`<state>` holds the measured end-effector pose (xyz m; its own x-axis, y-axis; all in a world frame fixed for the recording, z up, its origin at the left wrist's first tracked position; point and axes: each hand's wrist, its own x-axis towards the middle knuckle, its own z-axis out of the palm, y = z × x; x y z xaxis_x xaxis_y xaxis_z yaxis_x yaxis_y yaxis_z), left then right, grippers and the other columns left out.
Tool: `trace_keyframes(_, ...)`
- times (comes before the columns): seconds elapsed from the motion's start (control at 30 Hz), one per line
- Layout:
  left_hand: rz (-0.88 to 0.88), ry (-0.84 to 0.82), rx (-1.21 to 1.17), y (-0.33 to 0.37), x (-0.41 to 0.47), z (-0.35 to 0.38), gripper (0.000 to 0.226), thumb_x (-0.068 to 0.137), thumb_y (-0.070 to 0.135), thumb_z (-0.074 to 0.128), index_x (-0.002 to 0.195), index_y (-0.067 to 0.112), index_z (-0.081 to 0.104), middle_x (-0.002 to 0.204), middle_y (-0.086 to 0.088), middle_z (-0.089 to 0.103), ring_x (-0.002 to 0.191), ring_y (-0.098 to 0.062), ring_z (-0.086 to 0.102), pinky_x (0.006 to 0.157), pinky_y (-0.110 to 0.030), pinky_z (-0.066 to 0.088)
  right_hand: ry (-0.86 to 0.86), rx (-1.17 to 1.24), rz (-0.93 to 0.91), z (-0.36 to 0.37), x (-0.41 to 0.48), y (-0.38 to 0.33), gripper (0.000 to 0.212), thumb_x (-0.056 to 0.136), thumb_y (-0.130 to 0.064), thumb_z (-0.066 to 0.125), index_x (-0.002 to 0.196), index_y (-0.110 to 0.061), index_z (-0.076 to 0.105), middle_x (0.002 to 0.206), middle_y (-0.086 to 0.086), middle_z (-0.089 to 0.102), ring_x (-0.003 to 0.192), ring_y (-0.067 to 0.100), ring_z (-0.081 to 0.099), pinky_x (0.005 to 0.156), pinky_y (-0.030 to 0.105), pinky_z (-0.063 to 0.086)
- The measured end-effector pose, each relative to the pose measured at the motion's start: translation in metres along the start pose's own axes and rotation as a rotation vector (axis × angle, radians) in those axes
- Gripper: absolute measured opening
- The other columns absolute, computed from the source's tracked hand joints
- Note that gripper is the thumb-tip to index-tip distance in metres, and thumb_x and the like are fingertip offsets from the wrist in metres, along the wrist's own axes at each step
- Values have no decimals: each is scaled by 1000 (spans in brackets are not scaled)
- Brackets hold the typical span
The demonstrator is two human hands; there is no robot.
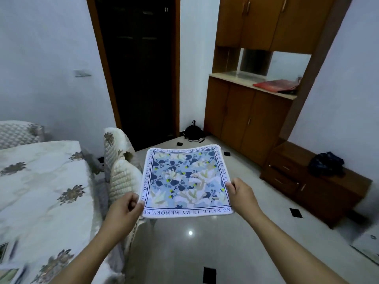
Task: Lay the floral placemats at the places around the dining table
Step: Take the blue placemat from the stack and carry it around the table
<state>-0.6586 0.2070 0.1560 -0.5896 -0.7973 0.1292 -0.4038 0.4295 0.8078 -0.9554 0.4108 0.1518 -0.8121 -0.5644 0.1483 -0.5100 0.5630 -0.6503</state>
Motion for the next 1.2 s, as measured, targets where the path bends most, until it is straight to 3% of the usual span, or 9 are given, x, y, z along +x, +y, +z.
trace_keyframes(0.2, -97, 107, 33, 3, 100, 26, 23, 88, 19, 65, 69, 17, 53, 55, 3, 48, 47, -6, 39, 52, -30, 31, -120, 67, -123, 48, 158, -9, 30, 96, -31, 46, 68, -20, 43, 63, -4, 52, 62, 22, 51, 45, 27, 27)
trace_keyframes(0.3, -168, 200, 83, 6, 146, 30, 22, 88, 21, 65, 71, 16, 52, 57, 1, 48, 49, -9, 40, 51, -30, 31, -208, 66, -227, 76, 240, -33, 30, 96, -32, 46, 68, -22, 42, 65, -7, 52, 61, 10, 48, 48, 25, 29)
trace_keyframes(0.4, -231, 281, 100, 3, 184, 24, 18, 87, 21, 65, 75, 11, 56, 59, 0, 51, 49, -6, 41, 49, -22, 33, -281, 71, -313, 111, 308, -67, 30, 96, -30, 47, 67, -22, 41, 65, -9, 52, 60, 4, 46, 48, 23, 28)
trace_keyframes(0.57, -314, 405, 141, -32, 258, 6, 19, 88, 26, 63, 72, 20, 55, 66, -12, 61, 50, -4, 45, 50, -29, 34, -374, 81, -417, 190, 399, -124, 32, 97, -32, 46, 67, -23, 39, 65, -6, 52, 59, 7, 47, 47, 26, 28)
trace_keyframes(0.8, -302, 446, 153, -88, 390, -3, 29, 89, 24, 62, 70, 42, 50, 62, 17, 58, 55, -2, 50, 48, -18, 35, -440, 0, -465, 274, 520, -182, 33, 99, -32, 43, 68, -27, 36, 66, -8, 50, 59, 5, 46, 46, 26, 27)
trace_keyframes(0.9, -367, 478, 121, -96, 435, -2, 24, 90, 26, 62, 72, 38, 51, 59, 10, 55, 55, -7, 55, 54, -34, 43, -458, -22, -491, 302, 573, -206, 31, 99, -32, 44, 69, -25, 38, 66, -7, 49, 59, 8, 46, 46, 25, 26)
trace_keyframes(1.0, -439, 524, 111, -113, 478, -6, 20, 90, 30, 60, 73, 30, 50, 60, -4, 56, 55, -23, 60, 53, -42, 50, -516, -11, -548, 347, 622, -232, 27, 99, -31, 43, 75, -19, 45, 67, -5, 52, 61, 14, 48, 47, 27, 28)
trace_keyframes(1.07, -486, 575, 135, -126, 504, -12, 18, 90, 33, 59, 76, 27, 50, 65, -7, 59, 50, -14, 56, 47, -35, 46, -573, 19, -608, 380, 651, -257, 26, 99, -30, 43, 75, -21, 46, 70, -4, 54, 63, 16, 50, 49, 29, 30)
trace_keyframes(1.2, -575, 731, 240, -145, 546, -15, 17, 89, 34, 57, 77, 27, 48, 71, 15, 59, 56, -2, 50, 49, -26, 35, -687, 80, -766, 458, 707, -316, 28, 99, -31, 44, 74, -18, 44, 74, 2, 56, 70, 25, 54, 57, 33, 33)
